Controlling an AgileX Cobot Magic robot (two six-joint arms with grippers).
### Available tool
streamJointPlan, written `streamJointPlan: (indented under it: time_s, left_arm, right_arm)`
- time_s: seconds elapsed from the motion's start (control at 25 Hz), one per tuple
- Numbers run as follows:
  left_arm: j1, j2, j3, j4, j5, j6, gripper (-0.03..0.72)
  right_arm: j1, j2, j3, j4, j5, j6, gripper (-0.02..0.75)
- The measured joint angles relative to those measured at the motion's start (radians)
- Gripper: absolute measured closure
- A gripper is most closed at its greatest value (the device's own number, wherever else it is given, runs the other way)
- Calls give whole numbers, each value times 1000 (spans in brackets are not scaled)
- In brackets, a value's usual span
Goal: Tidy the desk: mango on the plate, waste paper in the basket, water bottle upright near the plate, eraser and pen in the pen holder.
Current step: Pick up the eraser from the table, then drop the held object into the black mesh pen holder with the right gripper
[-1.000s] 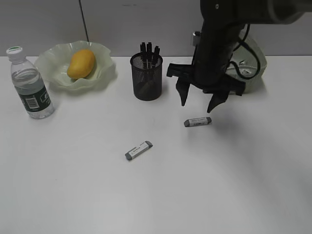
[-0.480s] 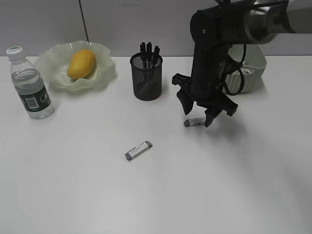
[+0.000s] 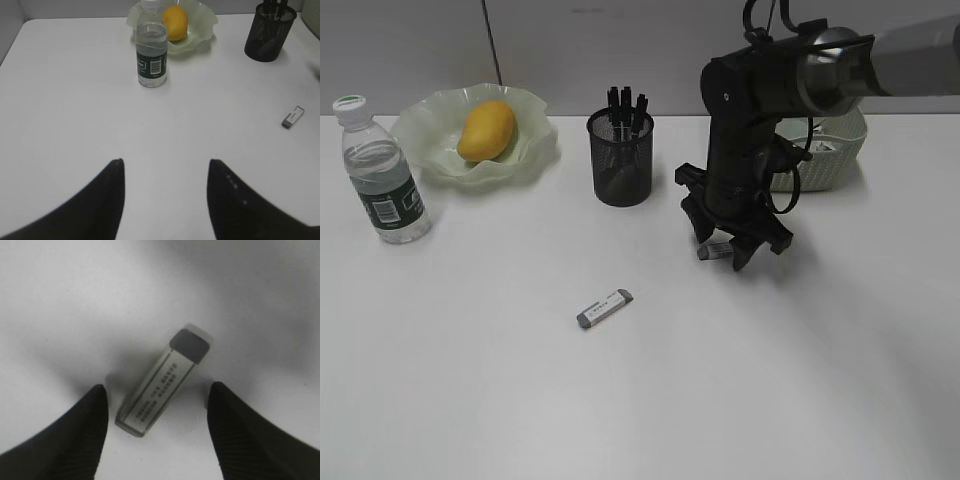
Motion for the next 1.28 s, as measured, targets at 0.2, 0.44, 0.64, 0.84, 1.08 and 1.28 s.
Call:
streamJointPlan:
  time_s: [0.2, 0.44, 0.64, 0.84, 1.08, 1.28]
  left_arm:
    - [0, 0, 0, 0, 0, 0, 284]
    - [0, 0, 0, 0, 0, 0, 284]
    - [0, 0, 0, 0, 0, 0, 284]
    - [0, 0, 0, 0, 0, 0, 284]
    - [0, 0, 0, 0, 0, 0, 284]
    - [0, 0, 0, 0, 0, 0, 284]
  right_arm:
    - [-16, 13, -2, -9, 5, 3, 242]
    - [-25, 14, -3, -29, 13, -8, 416]
    - [-25, 14, -3, -57, 6, -49, 552]
    - [-25, 15, -26, -63, -22, -168, 564]
    - [-25, 15, -155, -56, -23, -416, 565]
    - [-22, 15, -316, 10, -41, -613, 565]
